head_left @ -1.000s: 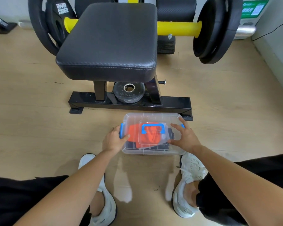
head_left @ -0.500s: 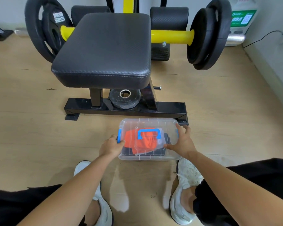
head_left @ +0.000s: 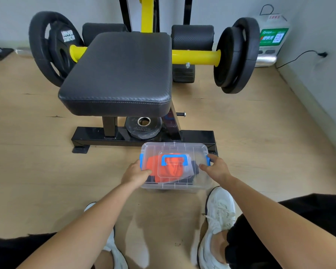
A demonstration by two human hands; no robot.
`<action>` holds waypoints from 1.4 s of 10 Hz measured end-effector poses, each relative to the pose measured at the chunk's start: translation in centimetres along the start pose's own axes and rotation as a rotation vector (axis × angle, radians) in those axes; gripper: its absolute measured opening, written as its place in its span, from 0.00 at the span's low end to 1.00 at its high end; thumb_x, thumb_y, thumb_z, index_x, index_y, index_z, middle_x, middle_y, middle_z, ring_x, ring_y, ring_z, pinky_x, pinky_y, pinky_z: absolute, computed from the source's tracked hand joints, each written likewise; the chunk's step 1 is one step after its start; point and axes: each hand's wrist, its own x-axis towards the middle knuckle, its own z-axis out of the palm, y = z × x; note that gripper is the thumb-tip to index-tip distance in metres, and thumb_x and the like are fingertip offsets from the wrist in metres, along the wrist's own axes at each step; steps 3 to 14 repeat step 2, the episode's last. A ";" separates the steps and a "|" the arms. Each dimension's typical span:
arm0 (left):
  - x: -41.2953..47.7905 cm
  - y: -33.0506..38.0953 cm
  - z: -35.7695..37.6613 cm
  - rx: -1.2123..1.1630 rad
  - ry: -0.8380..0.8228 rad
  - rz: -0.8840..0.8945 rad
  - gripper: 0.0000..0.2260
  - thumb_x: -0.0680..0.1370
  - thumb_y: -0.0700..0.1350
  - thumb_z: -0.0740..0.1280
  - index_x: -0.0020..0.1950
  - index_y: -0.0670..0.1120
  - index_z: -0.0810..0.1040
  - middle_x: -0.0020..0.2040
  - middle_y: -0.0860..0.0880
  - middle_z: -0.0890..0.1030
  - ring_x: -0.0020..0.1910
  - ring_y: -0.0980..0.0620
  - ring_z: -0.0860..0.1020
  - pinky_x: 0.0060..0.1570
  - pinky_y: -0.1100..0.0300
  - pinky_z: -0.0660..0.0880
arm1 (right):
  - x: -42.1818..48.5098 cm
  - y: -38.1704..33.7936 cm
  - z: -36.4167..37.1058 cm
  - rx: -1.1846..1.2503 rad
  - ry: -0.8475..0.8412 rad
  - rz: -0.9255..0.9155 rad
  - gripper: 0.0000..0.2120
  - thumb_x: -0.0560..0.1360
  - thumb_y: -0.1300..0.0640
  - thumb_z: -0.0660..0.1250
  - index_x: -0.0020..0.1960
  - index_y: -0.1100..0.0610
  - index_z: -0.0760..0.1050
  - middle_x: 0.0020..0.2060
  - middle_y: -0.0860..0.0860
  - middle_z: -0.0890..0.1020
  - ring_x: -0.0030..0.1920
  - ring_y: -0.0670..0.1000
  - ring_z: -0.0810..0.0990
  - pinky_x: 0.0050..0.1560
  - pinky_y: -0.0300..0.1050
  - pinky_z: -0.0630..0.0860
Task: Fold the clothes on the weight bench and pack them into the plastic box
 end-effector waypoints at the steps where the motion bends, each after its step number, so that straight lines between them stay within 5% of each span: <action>1: -0.6 2.0 -0.9 0.215 0.032 0.058 0.23 0.77 0.51 0.66 0.71 0.50 0.73 0.68 0.49 0.76 0.65 0.45 0.76 0.55 0.57 0.72 | -0.3 -1.0 -0.8 -0.127 0.022 -0.076 0.25 0.75 0.53 0.72 0.70 0.55 0.72 0.65 0.54 0.77 0.57 0.53 0.77 0.53 0.41 0.74; 2: -1.2 4.1 -1.7 0.281 -0.047 0.163 0.19 0.77 0.55 0.66 0.67 0.54 0.76 0.67 0.53 0.78 0.63 0.50 0.77 0.57 0.57 0.74 | -1.1 -2.7 -1.7 -0.200 -0.048 -0.125 0.19 0.75 0.53 0.72 0.65 0.56 0.77 0.61 0.54 0.79 0.57 0.52 0.78 0.56 0.42 0.74; 14: -1.2 4.1 -1.7 0.281 -0.047 0.163 0.19 0.77 0.55 0.66 0.67 0.54 0.76 0.67 0.53 0.78 0.63 0.50 0.77 0.57 0.57 0.74 | -1.1 -2.7 -1.7 -0.200 -0.048 -0.125 0.19 0.75 0.53 0.72 0.65 0.56 0.77 0.61 0.54 0.79 0.57 0.52 0.78 0.56 0.42 0.74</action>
